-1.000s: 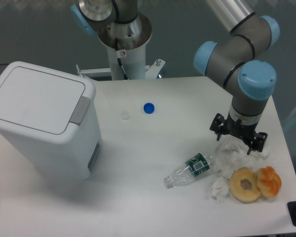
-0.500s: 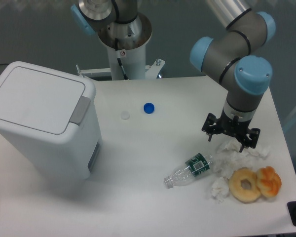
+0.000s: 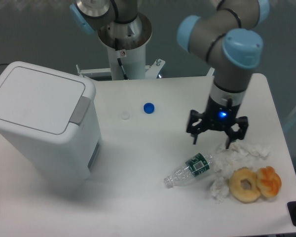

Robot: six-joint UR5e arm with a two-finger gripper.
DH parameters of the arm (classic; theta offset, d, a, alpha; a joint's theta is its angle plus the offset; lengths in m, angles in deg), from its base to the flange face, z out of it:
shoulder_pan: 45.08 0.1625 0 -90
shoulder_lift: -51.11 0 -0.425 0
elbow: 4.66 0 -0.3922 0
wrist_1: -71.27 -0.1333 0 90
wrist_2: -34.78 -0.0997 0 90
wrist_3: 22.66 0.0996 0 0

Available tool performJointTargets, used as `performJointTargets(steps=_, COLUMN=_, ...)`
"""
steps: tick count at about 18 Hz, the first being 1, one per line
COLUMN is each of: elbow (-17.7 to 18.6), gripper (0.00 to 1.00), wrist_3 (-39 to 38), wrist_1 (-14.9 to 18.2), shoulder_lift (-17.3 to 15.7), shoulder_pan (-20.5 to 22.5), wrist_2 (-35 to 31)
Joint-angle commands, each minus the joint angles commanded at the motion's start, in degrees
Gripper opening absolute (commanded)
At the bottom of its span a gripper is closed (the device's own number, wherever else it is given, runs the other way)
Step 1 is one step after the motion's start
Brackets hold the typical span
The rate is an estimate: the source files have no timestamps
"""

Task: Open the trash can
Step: 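Move the gripper over to the lid of the white trash can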

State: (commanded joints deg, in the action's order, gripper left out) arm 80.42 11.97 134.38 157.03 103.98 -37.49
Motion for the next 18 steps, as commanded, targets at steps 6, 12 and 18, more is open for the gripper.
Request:
performJointTargets(steps=6, elbow=0.7, gripper=0.24, wrist_3=-4.2, wrist_1=0.1, shoulder_lift=-4.1, shoulder_pan=-2.2, wrist_2=9.3)
performJointTargets(steps=12, elbow=1.8, gripper=0.11, wrist_3=-12.2, wrist_1=0.2, shoulder_lift=-8.3, shoulder_pan=-6.4, wrist_2=11.9)
performJointTargets(steps=18, elbow=6.6, gripper=0.10, wrist_3=-16.8, wrist_1=0.2, shoulder_lift=-13.8, shoulder_pan=-10.6, wrist_2=12.0)
